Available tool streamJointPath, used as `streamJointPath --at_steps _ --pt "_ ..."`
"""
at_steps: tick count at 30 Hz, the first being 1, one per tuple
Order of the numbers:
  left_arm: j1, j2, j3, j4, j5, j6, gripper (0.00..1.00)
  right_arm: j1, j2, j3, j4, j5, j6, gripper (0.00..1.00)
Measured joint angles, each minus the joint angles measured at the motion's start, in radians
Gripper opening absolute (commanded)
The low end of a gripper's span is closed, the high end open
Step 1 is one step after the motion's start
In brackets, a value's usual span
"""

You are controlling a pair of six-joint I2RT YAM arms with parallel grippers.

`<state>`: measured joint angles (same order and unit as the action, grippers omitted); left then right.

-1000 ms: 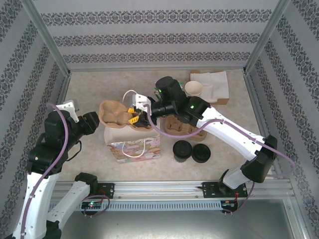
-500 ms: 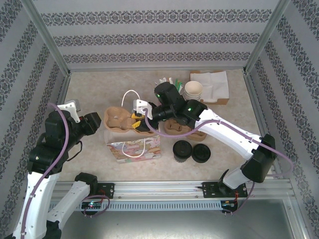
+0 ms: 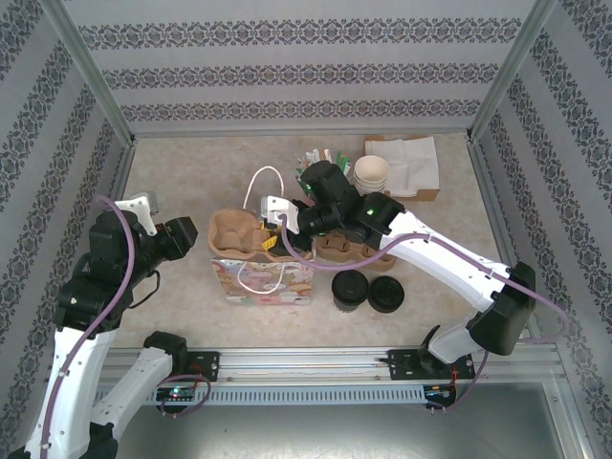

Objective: Pack the takeout coffee

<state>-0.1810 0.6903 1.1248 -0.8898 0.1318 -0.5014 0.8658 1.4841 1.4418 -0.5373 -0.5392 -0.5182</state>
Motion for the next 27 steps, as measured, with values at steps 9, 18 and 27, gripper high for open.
streamJointPath --at_steps 9,18,27 --pt "0.0 0.007 -0.008 0.007 0.023 0.0 0.5 0.003 0.027 0.051 -0.093 0.042 -0.032 0.38" --pt "0.0 0.029 -0.021 0.008 0.068 0.0 0.51 0.016 0.045 0.078 -0.149 0.108 -0.039 0.38" --pt "0.0 0.032 -0.035 0.025 0.139 0.002 0.55 0.036 0.096 0.123 -0.196 0.153 -0.044 0.37"
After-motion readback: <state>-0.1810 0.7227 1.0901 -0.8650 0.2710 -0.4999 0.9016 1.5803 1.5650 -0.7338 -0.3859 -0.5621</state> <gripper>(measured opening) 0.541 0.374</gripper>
